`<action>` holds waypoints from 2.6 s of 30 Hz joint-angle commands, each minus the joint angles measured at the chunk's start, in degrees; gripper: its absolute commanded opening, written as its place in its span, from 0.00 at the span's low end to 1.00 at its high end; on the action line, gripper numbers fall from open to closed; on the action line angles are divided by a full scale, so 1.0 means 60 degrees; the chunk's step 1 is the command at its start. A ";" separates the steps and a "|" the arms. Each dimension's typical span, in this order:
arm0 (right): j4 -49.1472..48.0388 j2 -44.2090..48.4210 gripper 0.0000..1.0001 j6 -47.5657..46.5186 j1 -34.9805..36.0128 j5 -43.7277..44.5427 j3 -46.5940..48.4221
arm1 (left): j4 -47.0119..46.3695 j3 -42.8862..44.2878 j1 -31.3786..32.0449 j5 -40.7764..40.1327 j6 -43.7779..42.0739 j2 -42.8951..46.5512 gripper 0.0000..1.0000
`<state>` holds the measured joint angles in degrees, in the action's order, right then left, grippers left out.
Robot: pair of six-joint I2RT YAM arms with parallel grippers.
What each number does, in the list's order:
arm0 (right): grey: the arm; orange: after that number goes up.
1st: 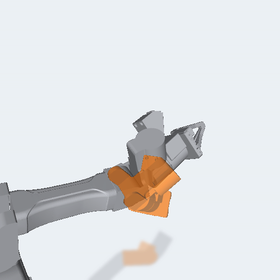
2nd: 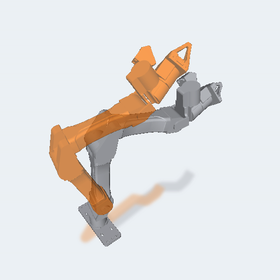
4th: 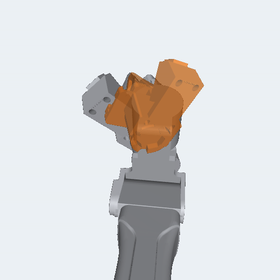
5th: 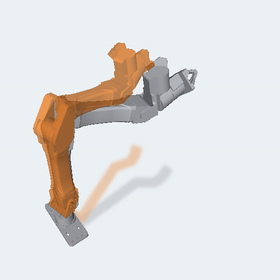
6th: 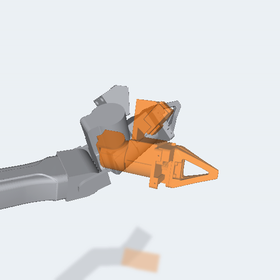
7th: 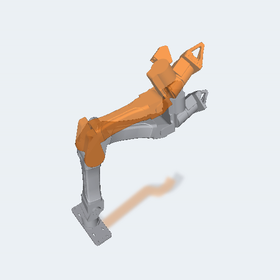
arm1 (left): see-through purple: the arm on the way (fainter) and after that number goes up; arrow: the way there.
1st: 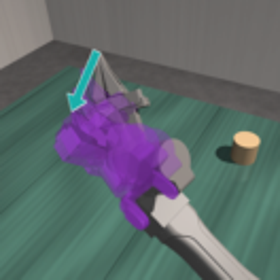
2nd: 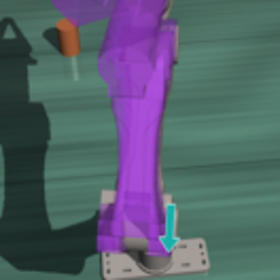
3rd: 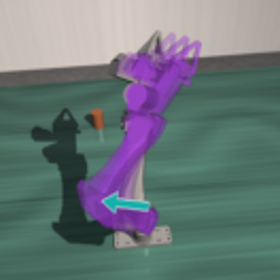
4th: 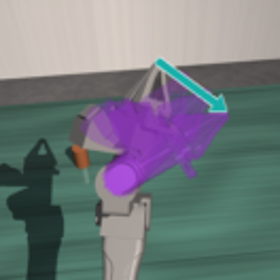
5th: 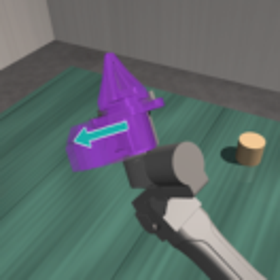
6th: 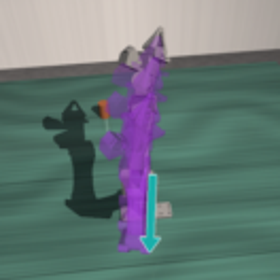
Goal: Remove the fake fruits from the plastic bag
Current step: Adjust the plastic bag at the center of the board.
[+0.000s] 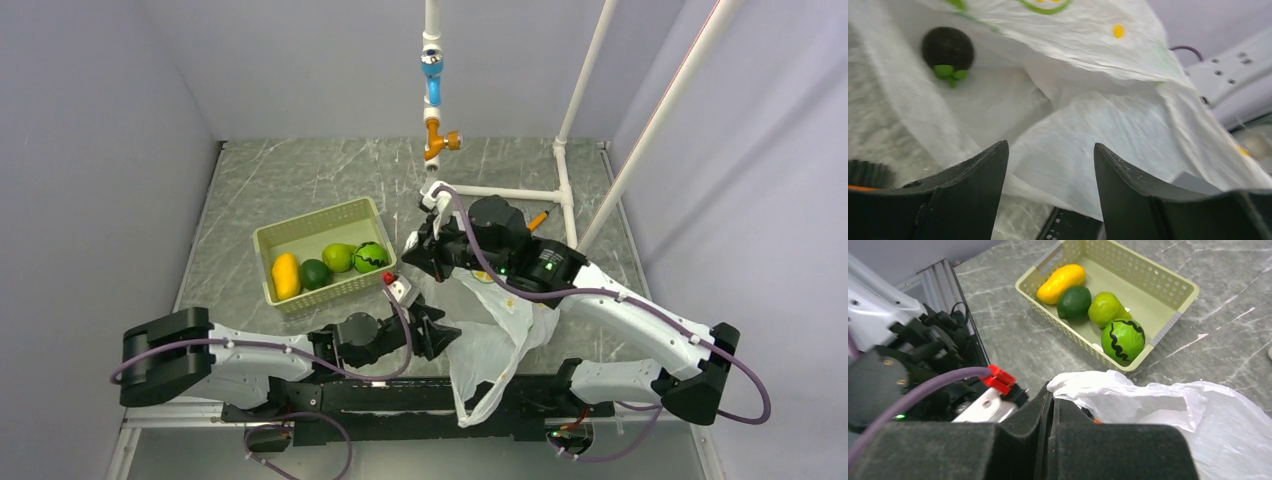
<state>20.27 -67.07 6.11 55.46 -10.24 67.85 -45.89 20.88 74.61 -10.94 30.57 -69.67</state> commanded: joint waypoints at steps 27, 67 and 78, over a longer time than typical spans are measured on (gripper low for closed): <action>0.2797 0.0472 0.76 0.1173 -0.1675 0.1078 0.1756 | 0.3411 0.1989 -0.1163 0.0867 0.0992 -0.0460 0.88; 0.2220 0.1195 0.05 0.3015 -0.0206 0.6546 -0.1975 | 0.1556 0.0186 -0.1170 0.0301 0.2212 -0.0463 0.92; 0.2204 0.4592 0.00 0.1802 -0.0741 0.4177 -0.3445 | 0.3792 -0.0150 -0.0897 -0.0413 0.2363 0.0890 0.91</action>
<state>36.75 -45.43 18.74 51.31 24.71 52.82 -26.81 20.01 68.49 -13.47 44.97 -68.53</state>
